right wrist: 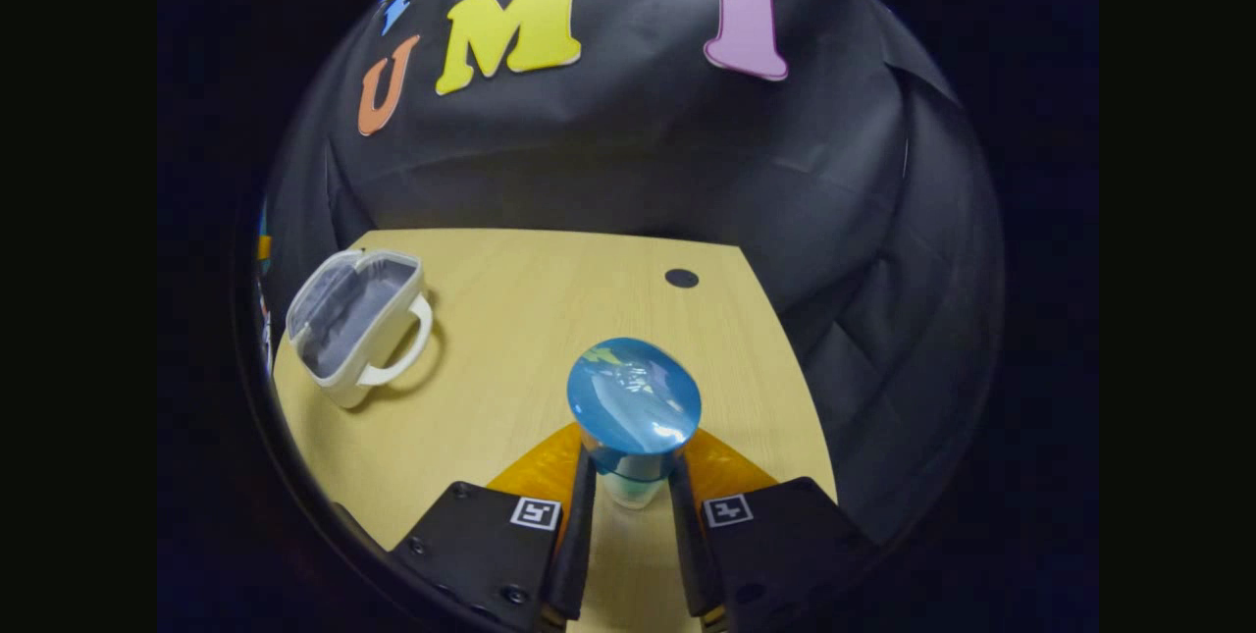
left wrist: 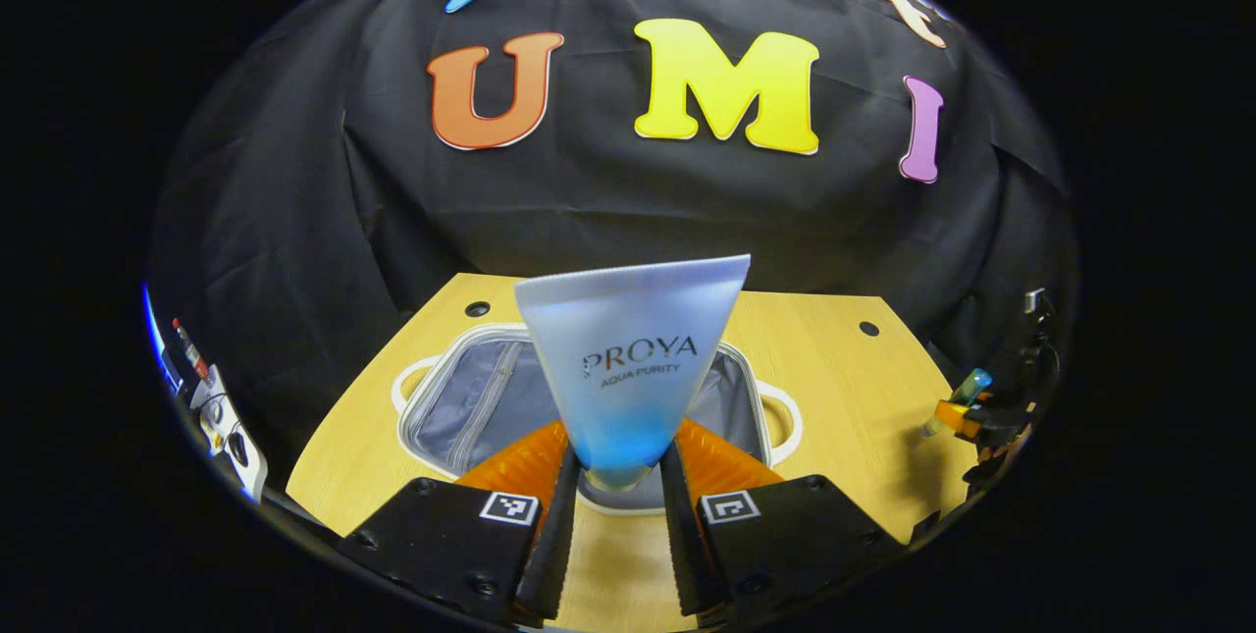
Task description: First open the suitcase, pack the skin care products into it, and then close the suitcase.
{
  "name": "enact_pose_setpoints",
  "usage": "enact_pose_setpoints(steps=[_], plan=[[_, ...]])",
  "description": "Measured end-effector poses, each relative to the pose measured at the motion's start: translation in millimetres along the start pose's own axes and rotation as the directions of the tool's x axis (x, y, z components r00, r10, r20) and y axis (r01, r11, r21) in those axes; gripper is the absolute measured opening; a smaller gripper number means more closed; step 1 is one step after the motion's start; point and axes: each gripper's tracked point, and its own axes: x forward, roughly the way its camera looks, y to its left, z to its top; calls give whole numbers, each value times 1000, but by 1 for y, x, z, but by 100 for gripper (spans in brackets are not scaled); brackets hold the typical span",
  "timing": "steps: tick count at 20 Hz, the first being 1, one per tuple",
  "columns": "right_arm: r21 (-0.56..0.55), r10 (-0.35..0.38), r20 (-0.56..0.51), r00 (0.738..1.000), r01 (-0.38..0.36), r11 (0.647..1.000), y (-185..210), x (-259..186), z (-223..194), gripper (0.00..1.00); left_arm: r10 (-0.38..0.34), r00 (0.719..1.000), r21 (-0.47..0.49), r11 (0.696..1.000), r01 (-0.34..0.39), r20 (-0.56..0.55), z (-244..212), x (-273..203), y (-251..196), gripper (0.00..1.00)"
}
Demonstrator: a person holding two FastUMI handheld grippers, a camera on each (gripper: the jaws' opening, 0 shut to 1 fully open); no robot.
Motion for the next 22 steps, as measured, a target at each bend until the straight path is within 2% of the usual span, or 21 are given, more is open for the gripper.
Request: enact_pose_setpoints(steps=[3, 6, 8, 9, 12, 13, 16, 19, 22], plan=[[8, 19, 25, 999, -19, 1000, 32, -38, 21, 36, -63, 998, -2, 998, 63, -17, -6, 37, 2, 46], [28, 34, 71, 997, -36, 999, 67, -73, 44, 36, -119, 989, -21, 993, 118, -87, -30, 71, -3, 46], [35, 51, 75, 996, -54, 998, 91, -88, 48, 34, -126, 981, 10, 992, 129, -147, -53, 93, -2, 46], [30, 55, 76, 996, -58, 998, 101, -95, 50, 36, -126, 975, 24, 991, 133, -182, -63, 101, -1, 46], [38, 77, 69, 995, -80, 996, 126, -110, 51, 36, -142, 945, 32, 987, 159, -296, -102, 124, -8, 46], [47, 79, 61, 995, -82, 996, 131, -113, 49, 34, -155, 934, 27, 985, 172, -321, -109, 128, -13, 46], [44, 69, 44, 997, -71, 997, 137, -115, 41, 36, -175, 915, 17, 981, 194, -364, -120, 139, -27, 46], [43, 60, 17, 998, -61, 997, 139, -110, 33, 36, -144, 896, 70, 979, 191, -420, -135, 147, -29, 46], [54, 56, -6, 998, -56, 997, 139, -105, 27, 33, -147, 879, 63, 979, 196, -453, -144, 155, -35, 46]])
